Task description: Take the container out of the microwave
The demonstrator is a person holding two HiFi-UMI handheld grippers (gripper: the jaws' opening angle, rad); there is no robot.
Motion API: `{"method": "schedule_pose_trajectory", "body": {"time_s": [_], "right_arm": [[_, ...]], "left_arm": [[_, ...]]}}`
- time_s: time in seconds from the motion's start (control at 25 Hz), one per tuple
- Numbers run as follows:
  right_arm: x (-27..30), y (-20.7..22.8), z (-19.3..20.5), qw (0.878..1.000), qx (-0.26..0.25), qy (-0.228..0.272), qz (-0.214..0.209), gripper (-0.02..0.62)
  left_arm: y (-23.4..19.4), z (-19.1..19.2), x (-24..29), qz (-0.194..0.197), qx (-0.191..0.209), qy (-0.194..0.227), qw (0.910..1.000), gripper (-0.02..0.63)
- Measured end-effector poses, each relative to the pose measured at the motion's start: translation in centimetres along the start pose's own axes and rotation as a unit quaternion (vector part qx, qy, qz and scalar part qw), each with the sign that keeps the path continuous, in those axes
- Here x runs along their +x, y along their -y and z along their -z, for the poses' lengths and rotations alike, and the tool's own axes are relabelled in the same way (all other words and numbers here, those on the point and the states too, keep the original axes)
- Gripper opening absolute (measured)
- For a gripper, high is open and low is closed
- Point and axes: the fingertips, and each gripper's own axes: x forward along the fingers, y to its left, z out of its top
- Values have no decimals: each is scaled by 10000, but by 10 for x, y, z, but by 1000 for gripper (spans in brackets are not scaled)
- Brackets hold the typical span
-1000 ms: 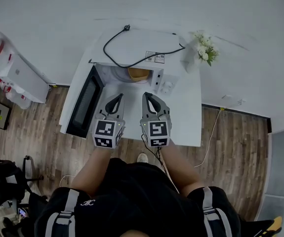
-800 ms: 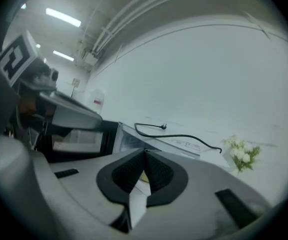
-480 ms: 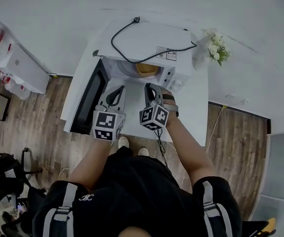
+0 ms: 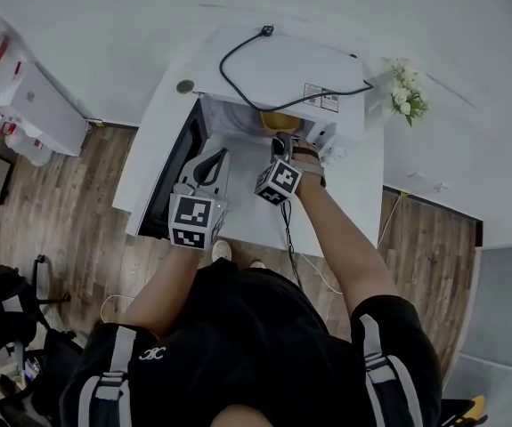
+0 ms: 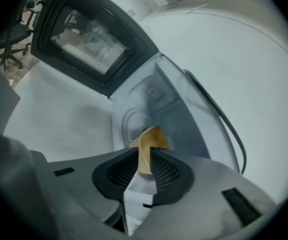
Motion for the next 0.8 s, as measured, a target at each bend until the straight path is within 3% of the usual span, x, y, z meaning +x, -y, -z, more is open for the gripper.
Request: {"method": "schedule_pose_trajectory", "body": {"time_s": [0.56,0.8], "right_arm": [[56,-8,12,9904,-825,-810,-753,114],[61,-10,11,9859,-1056,-857,-977,38]], "left_arm": [[-30,9,10,-48,-64,-84,9999,12],[-25,14,16,50,-75,-152,9998,12]]}}
